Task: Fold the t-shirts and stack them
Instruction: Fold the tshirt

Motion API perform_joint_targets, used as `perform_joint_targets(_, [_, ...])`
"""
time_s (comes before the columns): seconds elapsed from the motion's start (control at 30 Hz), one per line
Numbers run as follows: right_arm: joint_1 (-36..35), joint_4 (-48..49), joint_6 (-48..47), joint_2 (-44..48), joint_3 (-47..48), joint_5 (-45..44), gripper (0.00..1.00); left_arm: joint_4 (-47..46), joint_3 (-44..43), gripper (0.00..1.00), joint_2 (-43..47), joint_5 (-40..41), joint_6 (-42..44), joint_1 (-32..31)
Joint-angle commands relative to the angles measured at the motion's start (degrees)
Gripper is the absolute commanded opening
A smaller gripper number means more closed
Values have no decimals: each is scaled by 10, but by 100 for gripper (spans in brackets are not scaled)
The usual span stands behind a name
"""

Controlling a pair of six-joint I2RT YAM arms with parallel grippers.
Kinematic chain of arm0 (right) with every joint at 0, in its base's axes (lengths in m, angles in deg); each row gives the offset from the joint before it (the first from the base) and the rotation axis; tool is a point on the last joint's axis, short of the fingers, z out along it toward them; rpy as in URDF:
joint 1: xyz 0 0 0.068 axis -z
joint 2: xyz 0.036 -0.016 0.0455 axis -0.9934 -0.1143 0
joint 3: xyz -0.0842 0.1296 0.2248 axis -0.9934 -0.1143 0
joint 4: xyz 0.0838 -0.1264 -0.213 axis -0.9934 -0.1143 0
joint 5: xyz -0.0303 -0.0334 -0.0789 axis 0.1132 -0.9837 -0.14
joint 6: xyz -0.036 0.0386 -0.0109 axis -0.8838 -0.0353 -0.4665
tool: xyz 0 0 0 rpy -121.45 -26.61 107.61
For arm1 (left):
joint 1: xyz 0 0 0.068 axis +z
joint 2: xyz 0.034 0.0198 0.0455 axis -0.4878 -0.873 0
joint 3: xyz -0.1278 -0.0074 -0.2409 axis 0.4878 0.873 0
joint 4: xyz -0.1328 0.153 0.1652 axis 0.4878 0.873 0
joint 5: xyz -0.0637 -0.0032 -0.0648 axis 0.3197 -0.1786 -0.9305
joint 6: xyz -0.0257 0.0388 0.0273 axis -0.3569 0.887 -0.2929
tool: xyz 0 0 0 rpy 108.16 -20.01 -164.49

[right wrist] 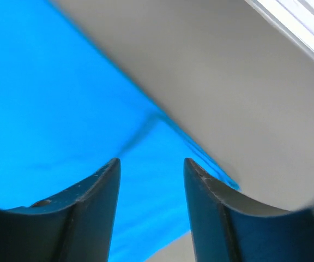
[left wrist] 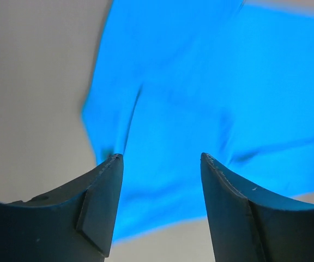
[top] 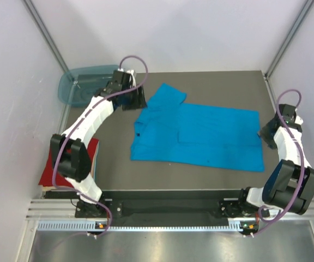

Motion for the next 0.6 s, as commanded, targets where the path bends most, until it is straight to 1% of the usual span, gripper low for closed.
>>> perform_joint_targets(0.0, [-2,123,-107,9,37,106,54,-67,-77,63,-67,-23,43,16])
perform_joint_targets(0.07, [-2,188,-128,-4,40,144,57,-109,-105,63,-116,-52,34,33])
perform_joint_targets(0.1, [-2,194,-140,-38,62,181,57,-149,-119,63,-146,-77,32,40])
perform_joint_targets(0.13, [-2,194,-140,-61,82,192,57,-162,-129,63,-162,-95,34,42])
perform_joint_targets(0.17, [-2,178,-159,-85,106,197,57,-169,-143,66,-179,-104,38,44])
perform_joint_targets(0.2, [-2,175,-170,-107,149,208,57,-166,-161,67,-198,-109,46,46])
perform_joint_targets(0.23, [-2,170,-188,-148,168,206,57,-155,-200,67,-236,-123,50,49])
perform_joint_targets(0.27, [-2,148,-189,-167,190,194,57,-149,-219,67,-256,-129,54,51])
perform_joint_targets(0.3, [-2,133,-187,-186,236,148,57,-144,-236,67,-287,-128,57,53])
perform_joint_targets(0.33, [-2,113,-163,-228,264,126,57,-142,-263,67,-301,-118,57,54])
perform_joint_targets(0.37, [-2,72,-153,-250,293,100,57,-142,-276,68,-315,-117,58,54])
perform_joint_targets(0.4, [-2,57,-147,-271,345,89,56,-144,-288,68,-340,-117,61,54])
perform_joint_targets(0.43, [-2,47,-149,-308,366,95,56,-148,-313,68,-353,-115,65,54])
perform_joint_targets(0.5, [-4,53,-166,-335,405,106,56,-140,-344,68,-394,-108,78,54])
perform_joint_targets(0.53, [-4,56,-190,-356,414,109,56,-131,-375,67,-404,-103,83,54])
perform_joint_targets(0.57, [-4,60,-199,-365,426,108,56,-130,-386,68,-415,-92,88,54])
